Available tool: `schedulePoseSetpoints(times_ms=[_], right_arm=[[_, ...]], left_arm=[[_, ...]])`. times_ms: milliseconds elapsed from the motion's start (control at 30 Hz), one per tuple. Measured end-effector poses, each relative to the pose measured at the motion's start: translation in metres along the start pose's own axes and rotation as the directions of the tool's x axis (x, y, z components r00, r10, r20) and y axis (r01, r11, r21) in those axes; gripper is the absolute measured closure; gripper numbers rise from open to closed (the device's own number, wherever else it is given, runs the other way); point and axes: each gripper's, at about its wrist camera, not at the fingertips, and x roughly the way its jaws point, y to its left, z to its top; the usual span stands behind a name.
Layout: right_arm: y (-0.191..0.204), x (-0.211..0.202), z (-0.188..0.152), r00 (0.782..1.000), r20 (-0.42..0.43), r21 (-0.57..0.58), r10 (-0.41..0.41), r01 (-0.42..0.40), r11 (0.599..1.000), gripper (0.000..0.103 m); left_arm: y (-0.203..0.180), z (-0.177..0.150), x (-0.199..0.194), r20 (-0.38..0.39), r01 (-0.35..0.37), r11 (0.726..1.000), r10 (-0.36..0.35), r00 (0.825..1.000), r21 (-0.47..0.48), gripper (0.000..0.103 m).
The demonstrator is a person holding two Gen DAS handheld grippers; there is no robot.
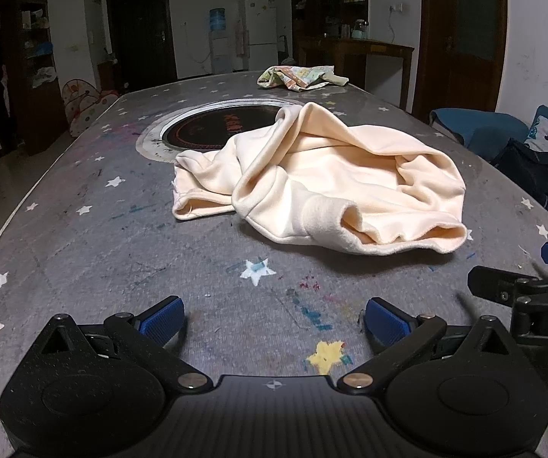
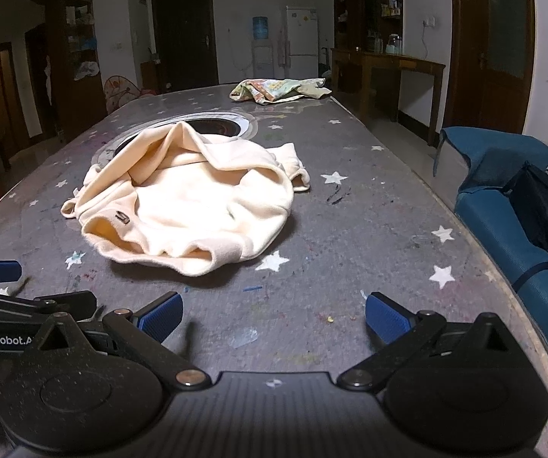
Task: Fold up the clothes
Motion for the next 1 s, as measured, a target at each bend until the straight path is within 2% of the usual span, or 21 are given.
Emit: schedulePoseSetpoints(times_ms=[1000], right_arm=[[0.016, -0.016, 0.003, 1.000, 0.010, -0.034, 0.005, -0.005, 0.999, 0.000]], left_arm=[[0.003, -0.003, -0.017, 0.009, -0.008, 1.000, 0.008, 1.000, -0.003, 0.000]])
